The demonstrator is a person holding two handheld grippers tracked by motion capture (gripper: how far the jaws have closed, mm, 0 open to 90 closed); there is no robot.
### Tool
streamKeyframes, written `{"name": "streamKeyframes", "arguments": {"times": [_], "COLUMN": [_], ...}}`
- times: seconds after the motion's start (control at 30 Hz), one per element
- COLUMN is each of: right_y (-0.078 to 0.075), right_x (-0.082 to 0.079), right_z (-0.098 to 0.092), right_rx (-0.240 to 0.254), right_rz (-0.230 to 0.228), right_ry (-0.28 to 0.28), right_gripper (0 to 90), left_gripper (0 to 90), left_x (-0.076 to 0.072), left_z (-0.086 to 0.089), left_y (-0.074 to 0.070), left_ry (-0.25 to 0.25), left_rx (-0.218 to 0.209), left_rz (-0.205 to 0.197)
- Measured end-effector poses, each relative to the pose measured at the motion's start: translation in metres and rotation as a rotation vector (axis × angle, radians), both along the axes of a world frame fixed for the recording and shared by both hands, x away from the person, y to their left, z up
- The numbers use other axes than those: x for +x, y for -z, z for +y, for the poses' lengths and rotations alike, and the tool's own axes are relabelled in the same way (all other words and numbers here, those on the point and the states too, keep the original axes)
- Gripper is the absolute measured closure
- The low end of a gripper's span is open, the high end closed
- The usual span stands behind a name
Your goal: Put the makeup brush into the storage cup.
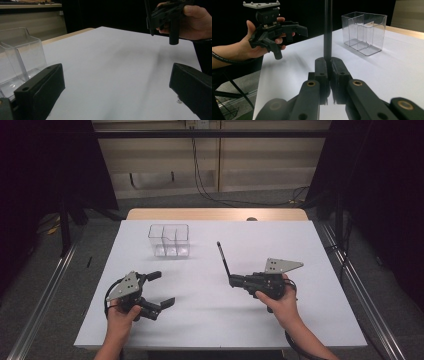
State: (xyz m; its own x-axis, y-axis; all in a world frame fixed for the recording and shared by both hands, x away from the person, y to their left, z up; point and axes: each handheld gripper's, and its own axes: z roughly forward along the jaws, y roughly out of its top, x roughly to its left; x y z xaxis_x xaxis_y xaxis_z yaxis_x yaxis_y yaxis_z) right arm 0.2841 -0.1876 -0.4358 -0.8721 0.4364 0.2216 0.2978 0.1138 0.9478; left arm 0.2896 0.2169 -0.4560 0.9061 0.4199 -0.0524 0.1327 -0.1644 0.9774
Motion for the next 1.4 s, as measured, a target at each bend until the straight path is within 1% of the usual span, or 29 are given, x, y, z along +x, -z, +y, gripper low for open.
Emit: {"name": "streamKeyframes", "arguments": {"times": [0.07,0.13,0.2,0.27,0.3,0.33,0.53,0.57,0.73,1.1,1.17,1.27,1.33,1.4], "right_y": [0.001,0.001,0.001,0.001,0.001,0.001,0.002,0.002,0.003,0.003,0.003,0.003,0.003,0.003], "right_x": [0.0,0.0,0.0,0.0,0.0,0.0,0.0,0.0,0.0,0.0,0.0,0.0,0.0,0.0], "right_z": [0.0,0.001,0.001,0.001,0.001,0.001,0.0,0.0,0.0,0.0,0.0,0.0,0.0,0.0], "right_rx": [0.001,-0.003,-0.002,-0.004,-0.003,-0.003,-0.004,-0.004,-0.005,-0.008,-0.007,-0.008,-0.008,-0.009], "right_rz": [0.002,0.0,0.001,0.002,0.003,0.002,0.003,0.003,0.005,0.003,0.002,0.003,0.002,0.002], "right_ry": [-0.001,-0.004,-0.004,-0.004,-0.004,-0.003,-0.004,-0.004,-0.004,-0.006,-0.005,-0.006,-0.008,-0.008], "right_gripper": [84.7,84.7,84.7,84.7,84.7,84.7,84.7,84.7,84.7,84.7,84.7,84.7,84.7,84.7], "left_gripper": [0.0,0.0,0.0,0.0,0.0,0.0,0.0,0.0,0.0,0.0,0.0,0.0,0.0,0.0], "left_x": [0.001,0.001,0.001,0.001,0.002,0.002,0.004,0.004,0.006,0.013,0.015,0.017,0.018,0.019], "left_z": [-0.002,-0.004,-0.007,-0.009,-0.01,-0.011,-0.018,-0.018,-0.021,-0.037,-0.04,-0.044,-0.048,-0.05], "left_y": [-0.002,-0.004,-0.005,-0.007,-0.008,-0.009,-0.012,-0.013,-0.016,-0.023,-0.024,-0.026,-0.027,-0.028], "left_ry": [0.002,0.01,0.017,0.022,0.025,0.03,0.042,0.045,0.053,0.075,0.077,0.08,0.083,0.088], "left_rx": [-0.007,-0.004,-0.015,-0.01,-0.016,-0.01,-0.019,-0.013,-0.035,-0.044,-0.054,-0.051,-0.059,-0.058], "left_rz": [0.0,-0.004,-0.007,-0.009,-0.008,-0.007,0.0,0.001,0.004,-0.005,-0.001,0.002,0.004,0.003]}}
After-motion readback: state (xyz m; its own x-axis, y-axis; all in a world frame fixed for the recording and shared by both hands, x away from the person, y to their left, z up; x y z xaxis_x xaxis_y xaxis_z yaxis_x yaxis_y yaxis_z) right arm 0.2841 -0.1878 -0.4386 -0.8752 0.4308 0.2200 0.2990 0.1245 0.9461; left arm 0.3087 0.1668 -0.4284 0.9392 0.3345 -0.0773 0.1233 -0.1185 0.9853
